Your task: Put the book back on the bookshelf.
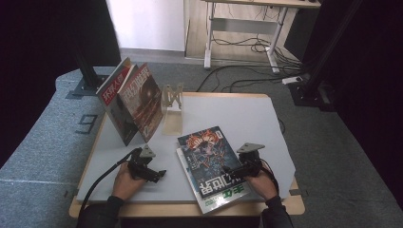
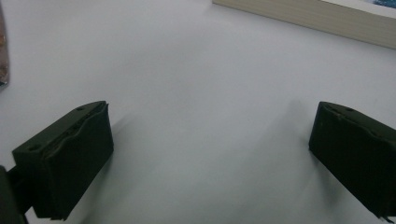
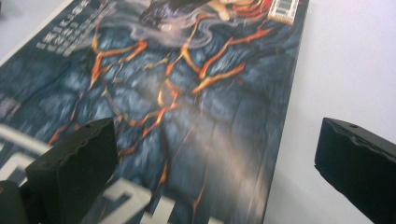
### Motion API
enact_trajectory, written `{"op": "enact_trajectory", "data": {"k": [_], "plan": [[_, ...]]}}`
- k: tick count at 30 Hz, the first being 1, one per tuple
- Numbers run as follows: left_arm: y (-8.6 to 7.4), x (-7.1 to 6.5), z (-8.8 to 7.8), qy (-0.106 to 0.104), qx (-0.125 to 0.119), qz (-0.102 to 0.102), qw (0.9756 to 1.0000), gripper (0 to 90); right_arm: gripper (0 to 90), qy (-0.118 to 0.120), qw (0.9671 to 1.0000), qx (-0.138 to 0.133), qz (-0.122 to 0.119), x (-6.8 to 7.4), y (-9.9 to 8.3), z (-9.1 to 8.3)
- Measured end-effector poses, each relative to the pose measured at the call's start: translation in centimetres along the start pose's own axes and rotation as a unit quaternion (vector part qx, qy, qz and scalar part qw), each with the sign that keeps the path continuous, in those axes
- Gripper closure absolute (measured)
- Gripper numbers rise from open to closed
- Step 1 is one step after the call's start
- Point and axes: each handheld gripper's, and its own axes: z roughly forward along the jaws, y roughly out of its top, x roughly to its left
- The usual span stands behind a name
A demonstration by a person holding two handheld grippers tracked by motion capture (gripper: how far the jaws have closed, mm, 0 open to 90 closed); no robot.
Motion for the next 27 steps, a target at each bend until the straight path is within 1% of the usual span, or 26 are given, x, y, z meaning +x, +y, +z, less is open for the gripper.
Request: {"op": "enact_trajectory", "data": {"k": [3,10,13,22,27], "plan": [[0.0,0.0,0.0,0.000,0.000,0.000,1.0000,0.0,0.0,0.002,1.0000,-0.002,0.007,-0.3,0.6,0.5],[0.0,0.0,0.0,0.000,0.000,0.000,1.0000,0.0,0.3,-0.003,1.0000,0.000,0.005,-1.0,2.0,1.9],[0.0,0.0,0.0,0.000,0.000,0.000,1.0000,0.0,0.7,-0.003,1.0000,-0.001,0.008,-1.3,2.6,2.5],[0.0,0.0,0.0,0.000,0.000,0.000,1.0000,0.0,1.1,0.002,0.9999,0.009,0.014,-1.8,4.4,4.6],[0.0,0.0,0.0,0.000,0.000,-0.001,1.0000,0.0,1.1,0.003,0.9997,0.018,0.015,-2.1,5.0,5.6]]}}
